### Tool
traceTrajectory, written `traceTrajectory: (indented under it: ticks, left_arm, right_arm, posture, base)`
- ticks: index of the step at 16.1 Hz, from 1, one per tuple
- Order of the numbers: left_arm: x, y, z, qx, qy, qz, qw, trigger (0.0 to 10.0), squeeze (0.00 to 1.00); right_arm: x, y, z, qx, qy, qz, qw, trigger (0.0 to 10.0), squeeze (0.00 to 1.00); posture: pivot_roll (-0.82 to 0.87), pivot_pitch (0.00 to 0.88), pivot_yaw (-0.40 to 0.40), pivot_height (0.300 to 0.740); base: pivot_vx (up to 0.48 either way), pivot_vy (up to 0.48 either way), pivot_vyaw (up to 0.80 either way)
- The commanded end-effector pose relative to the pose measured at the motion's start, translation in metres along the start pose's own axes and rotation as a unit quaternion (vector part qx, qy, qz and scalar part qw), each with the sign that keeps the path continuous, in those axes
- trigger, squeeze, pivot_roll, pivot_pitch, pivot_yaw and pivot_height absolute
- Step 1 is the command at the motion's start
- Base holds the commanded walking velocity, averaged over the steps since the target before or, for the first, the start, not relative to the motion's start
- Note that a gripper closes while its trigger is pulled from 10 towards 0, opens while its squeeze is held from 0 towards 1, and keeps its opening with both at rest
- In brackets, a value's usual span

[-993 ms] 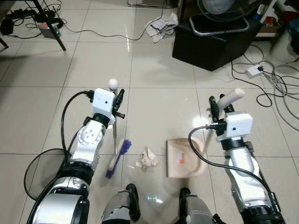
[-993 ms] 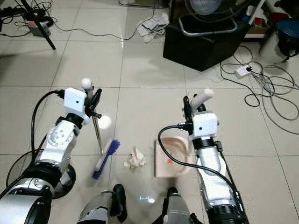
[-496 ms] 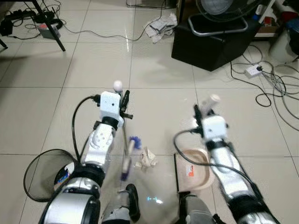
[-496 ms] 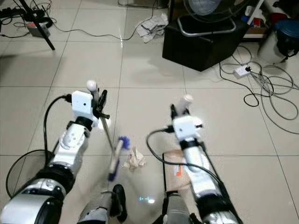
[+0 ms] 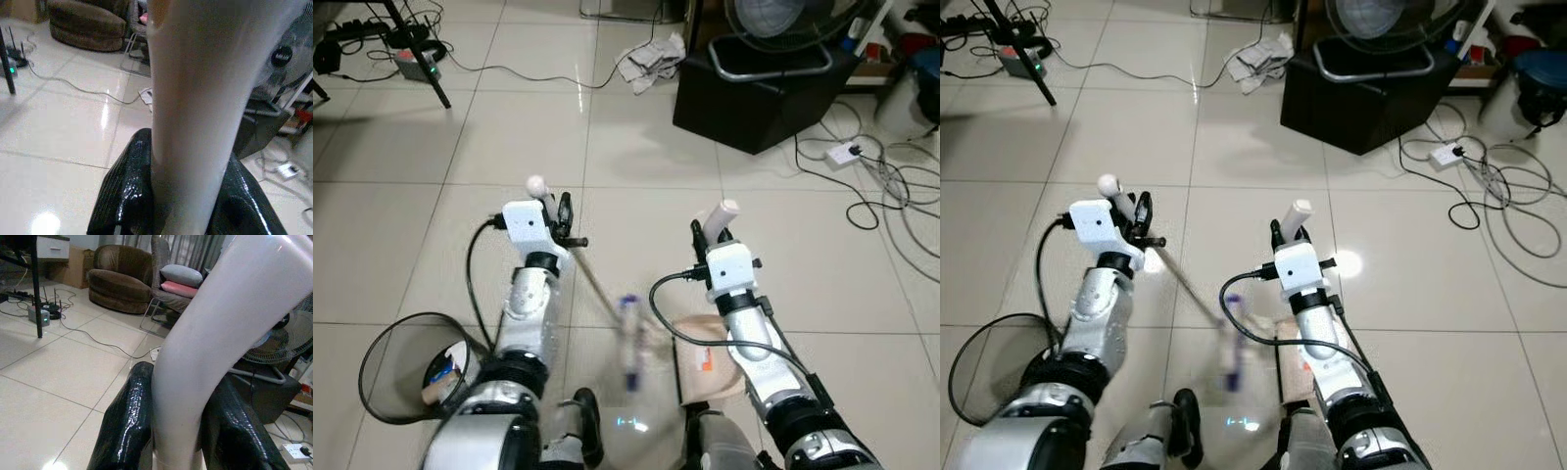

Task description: Sweep floor

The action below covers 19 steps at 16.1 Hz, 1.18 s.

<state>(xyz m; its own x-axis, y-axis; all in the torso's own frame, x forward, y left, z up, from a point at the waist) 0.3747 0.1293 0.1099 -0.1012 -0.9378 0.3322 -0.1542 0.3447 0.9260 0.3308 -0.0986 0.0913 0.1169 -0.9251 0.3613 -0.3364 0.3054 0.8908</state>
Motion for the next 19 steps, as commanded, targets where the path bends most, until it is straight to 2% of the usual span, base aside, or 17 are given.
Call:
traceTrajectory:
  ticks: [1,3,6,7,8,9,11,15,19]
  left_arm:
    - [0.001,-0.007,0.004,-0.013,0.007,0.027,1.0,10.0,0.0]
    - [0.009,-0.005,-0.001,-0.013,-0.003,0.068,0.998,10.0,0.0]
    - [0.026,-0.005,-0.003,-0.034,-0.066,0.102,0.992,10.0,0.0]
    - [0.037,-0.007,-0.001,-0.059,-0.132,0.1,0.984,10.0,0.0]
    - [0.04,-0.007,0.001,-0.073,-0.172,0.084,0.979,10.0,0.0]
    - [0.04,-0.005,0.002,-0.079,-0.196,0.072,0.975,10.0,0.0]
    - [0.034,0.006,-0.001,-0.079,-0.23,0.021,0.97,10.0,0.0]
    - [0.015,0.035,-0.011,-0.067,-0.253,-0.044,0.964,10.0,0.0]
    - [0.0,0.07,-0.024,-0.042,-0.257,-0.058,0.964,10.0,0.0]
  right_arm:
    - [-0.015,-0.007,0.009,-0.022,0.002,-0.037,0.999,10.0,0.0]
    - [-0.019,-0.009,0.012,-0.023,0.005,-0.038,0.999,10.0,0.0]
    - [-0.015,-0.013,0.017,-0.026,0.002,-0.038,0.999,10.0,0.0]
    - [-0.01,-0.016,0.021,-0.027,-0.002,-0.037,0.999,10.0,0.0]
    - [-0.004,-0.018,0.024,-0.027,-0.006,-0.037,0.999,10.0,0.0]
    - [0.001,-0.019,0.026,-0.025,-0.013,-0.037,0.999,10.0,0.0]
    - [0.019,-0.016,0.029,-0.01,-0.046,-0.052,0.998,10.0,0.0]
    - [0.044,-0.007,0.031,0.016,-0.098,-0.077,0.992,10.0,0.0]
    - [0.06,0.004,0.027,0.037,-0.123,-0.095,0.987,10.0,0.0]
  posture:
    - [0.02,0.228,0.048,0.74]
    - [0.02,0.229,0.051,0.74]
    - [0.02,0.227,0.057,0.74]
    - [0.02,0.225,0.06,0.74]
    - [0.02,0.222,0.063,0.74]
    - [0.02,0.219,0.066,0.74]
    - [0.02,0.206,0.074,0.74]
    - [0.03,0.179,0.091,0.74]
    - [0.03,0.148,0.093,0.74]
  base:
    - [0.0,0.0,0.0]
    - [0.0,0.0,0.0]
    - [0.0,0.0,0.0]
    - [0.0,0.0,0.0]
    - [0.0,0.0,0.0]
    - [0.0,0.0,0.0]
    - [0.0,0.0,0.0]
    - [0.0,0.0,0.0]
    - [0.0,0.0,0.0]
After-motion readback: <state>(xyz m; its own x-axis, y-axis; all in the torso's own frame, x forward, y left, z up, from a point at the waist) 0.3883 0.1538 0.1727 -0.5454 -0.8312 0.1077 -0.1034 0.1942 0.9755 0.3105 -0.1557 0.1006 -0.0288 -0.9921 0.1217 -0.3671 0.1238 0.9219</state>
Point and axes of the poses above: a point about 5 cm out from each wrist's last joint towards the gripper, its own z axis pointing back from the gripper into the wrist, its own y axis along the axis of the wrist's last joint, x = y × z, the point moved 3 cm from there along -z, pointing out of the wrist towards the gripper, and after that the axes turned 6 degrees about z, right-handed, at the moved point
